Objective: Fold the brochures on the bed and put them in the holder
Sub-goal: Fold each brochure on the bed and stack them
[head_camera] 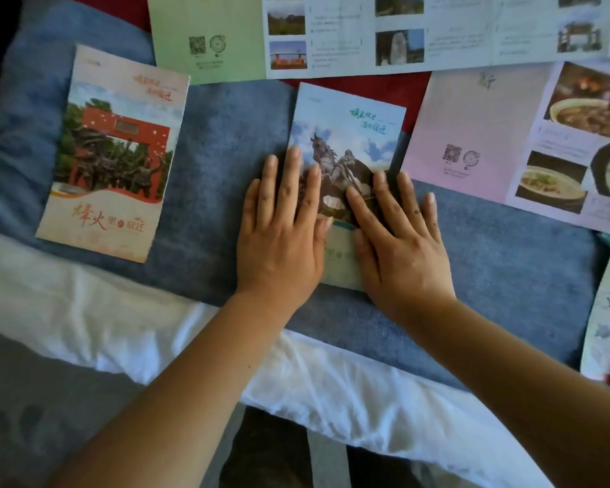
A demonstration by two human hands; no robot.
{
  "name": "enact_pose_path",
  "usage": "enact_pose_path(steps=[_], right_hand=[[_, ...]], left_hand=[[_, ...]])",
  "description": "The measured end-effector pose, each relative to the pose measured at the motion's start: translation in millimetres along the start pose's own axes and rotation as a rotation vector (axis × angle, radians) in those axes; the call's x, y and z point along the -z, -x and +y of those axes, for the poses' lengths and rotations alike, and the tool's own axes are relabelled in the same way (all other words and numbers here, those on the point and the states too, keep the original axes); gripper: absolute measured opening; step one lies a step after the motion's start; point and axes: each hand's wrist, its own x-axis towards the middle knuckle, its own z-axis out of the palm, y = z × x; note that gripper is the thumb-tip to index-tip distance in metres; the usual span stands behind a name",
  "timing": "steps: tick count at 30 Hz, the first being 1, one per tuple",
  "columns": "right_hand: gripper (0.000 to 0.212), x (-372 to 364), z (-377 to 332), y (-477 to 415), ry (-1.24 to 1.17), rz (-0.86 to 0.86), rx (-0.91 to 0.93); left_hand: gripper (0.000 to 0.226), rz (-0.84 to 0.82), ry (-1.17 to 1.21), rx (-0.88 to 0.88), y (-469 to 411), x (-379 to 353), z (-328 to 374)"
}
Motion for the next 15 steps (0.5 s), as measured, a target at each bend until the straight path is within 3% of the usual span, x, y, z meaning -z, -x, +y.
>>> enact_pose_path(steps=[7, 12, 15], right_hand=[[0.043, -3.7, -25.8, -18.5, -0.076, 0.141, 0.121], [0.041, -0.2, -23.4, -39.1, -0.091, 0.133, 0.146], [0.043, -1.5, -18.4, -42.7, -0.06, 0.099, 0.172]], left_hand=[[0.063, -0.045, 0.007, 0.136, 12.9, 17.8, -20.4], [0.105, -0.165, 0.053, 0.124, 40.0, 18.4, -4.6], [0.11, -0.163, 0.083, 0.164, 42.5, 17.0, -2.3]])
